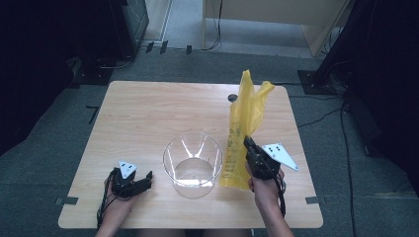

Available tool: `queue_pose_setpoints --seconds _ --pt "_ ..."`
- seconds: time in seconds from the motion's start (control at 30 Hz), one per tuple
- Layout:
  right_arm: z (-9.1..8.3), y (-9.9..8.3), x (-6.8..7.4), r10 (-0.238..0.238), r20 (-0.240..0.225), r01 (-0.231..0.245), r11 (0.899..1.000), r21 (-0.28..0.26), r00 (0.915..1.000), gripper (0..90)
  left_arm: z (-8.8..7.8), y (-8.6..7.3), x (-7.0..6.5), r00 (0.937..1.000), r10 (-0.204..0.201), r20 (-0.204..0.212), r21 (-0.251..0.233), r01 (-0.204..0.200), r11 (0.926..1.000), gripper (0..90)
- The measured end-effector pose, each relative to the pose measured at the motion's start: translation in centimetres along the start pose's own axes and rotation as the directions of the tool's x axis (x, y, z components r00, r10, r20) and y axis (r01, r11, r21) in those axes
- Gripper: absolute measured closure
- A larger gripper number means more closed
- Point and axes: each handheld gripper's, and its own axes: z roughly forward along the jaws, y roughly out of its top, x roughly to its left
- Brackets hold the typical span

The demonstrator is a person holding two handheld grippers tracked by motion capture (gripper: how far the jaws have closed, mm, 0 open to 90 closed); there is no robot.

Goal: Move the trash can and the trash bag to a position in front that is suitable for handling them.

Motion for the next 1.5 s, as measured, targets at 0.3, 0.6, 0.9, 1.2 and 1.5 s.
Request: queue_pose_setpoints --seconds 0.3,0.6,0.9,1.2,1.5 --pt "-0.7 3.7 1.4 0.022 0.016 -0.019 0.991 -0.129 0.9996 89.4 0.0 0.0 -0.1 1.0000 -0.006 -0.005 -0.001 0.006 1.0000 22.8" --pt "-1.8 7.0 2.4 0.027 0.004 -0.025 0.973 -0.230 0.9996 89.4 0.0 0.0 0.0 1.0000 -0.005 -0.005 0.000 0.005 1.0000 21.8" --pt "-2.5 8.8 3.1 0.039 -0.029 -0.045 0.961 -0.274 0.9988 89.4 0.0 0.0 -0.1 1.0000 -0.005 -0.005 0.000 0.005 1.0000 21.8" --pt "-0.7 7.4 6.2 0.038 -0.096 -0.061 0.967 -0.249 0.9946 89.4 0.0 0.0 0.0 1.0000 -0.004 -0.005 0.001 0.004 1.0000 21.8" --pt "2.2 4.9 8.8 0.068 -0.162 -0.106 0.966 -0.237 0.9844 89.3 0.0 -0.1 -0.1 1.0000 -0.003 0.000 0.002 0.003 1.0000 21.8"
